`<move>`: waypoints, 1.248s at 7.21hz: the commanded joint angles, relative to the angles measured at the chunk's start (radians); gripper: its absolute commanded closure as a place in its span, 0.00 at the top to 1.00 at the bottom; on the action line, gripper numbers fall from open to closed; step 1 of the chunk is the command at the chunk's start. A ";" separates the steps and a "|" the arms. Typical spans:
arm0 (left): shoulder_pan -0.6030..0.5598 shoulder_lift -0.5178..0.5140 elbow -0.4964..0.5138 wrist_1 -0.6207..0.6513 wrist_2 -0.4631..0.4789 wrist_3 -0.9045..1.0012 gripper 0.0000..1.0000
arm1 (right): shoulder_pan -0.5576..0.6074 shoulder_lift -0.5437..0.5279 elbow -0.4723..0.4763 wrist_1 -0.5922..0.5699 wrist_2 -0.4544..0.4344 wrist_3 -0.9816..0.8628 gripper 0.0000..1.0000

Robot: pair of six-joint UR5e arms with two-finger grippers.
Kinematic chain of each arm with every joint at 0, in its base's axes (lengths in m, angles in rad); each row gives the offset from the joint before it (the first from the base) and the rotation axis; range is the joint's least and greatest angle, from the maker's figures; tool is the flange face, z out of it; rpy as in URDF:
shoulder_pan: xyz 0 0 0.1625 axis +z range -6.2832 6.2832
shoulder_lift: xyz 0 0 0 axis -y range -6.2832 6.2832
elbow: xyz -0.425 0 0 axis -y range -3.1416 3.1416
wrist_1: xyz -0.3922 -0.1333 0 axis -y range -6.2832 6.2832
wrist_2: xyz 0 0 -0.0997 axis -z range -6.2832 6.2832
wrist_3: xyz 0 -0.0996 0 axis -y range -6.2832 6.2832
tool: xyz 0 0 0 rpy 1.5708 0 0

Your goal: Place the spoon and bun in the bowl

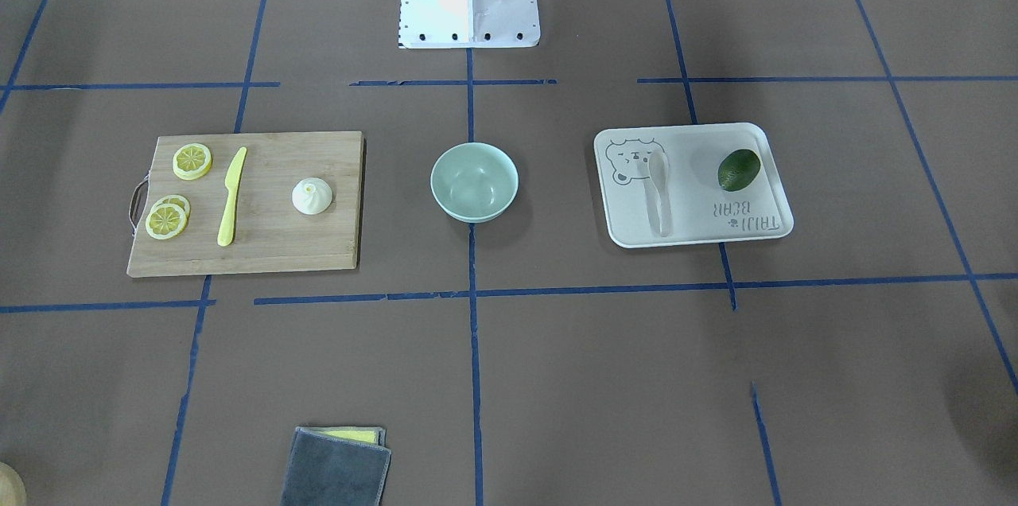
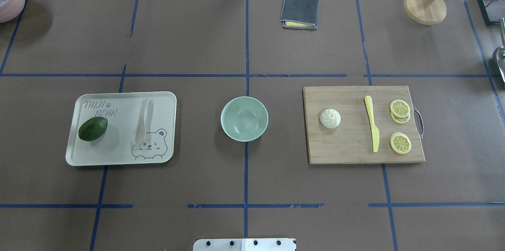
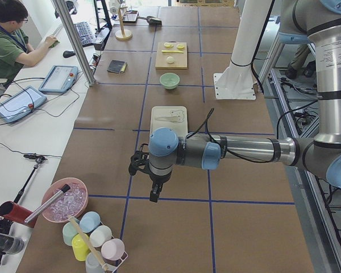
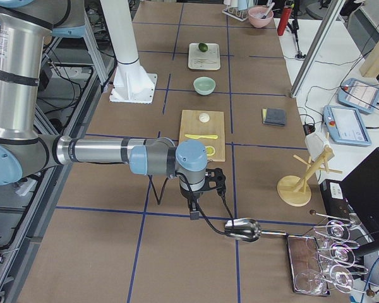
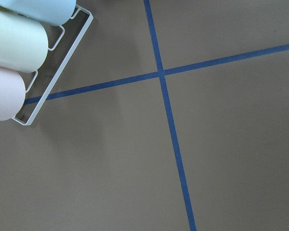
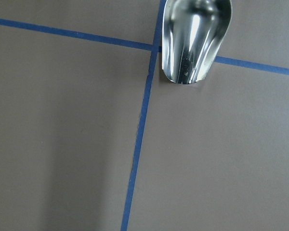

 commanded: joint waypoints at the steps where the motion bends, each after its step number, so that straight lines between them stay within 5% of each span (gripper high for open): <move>1: 0.000 0.002 -0.003 -0.061 0.001 0.000 1.00 | 0.000 0.004 0.011 -0.001 0.001 0.002 1.00; 4: 0.008 0.002 -0.003 -0.222 -0.003 -0.002 1.00 | -0.005 0.018 0.056 0.004 0.081 0.018 1.00; 7: 0.009 -0.015 0.063 -0.703 -0.023 -0.015 1.00 | -0.005 0.103 0.037 0.025 0.089 0.023 1.00; 9: 0.076 -0.029 0.060 -0.865 -0.031 -0.038 1.00 | -0.005 0.103 0.019 0.076 0.093 0.025 1.00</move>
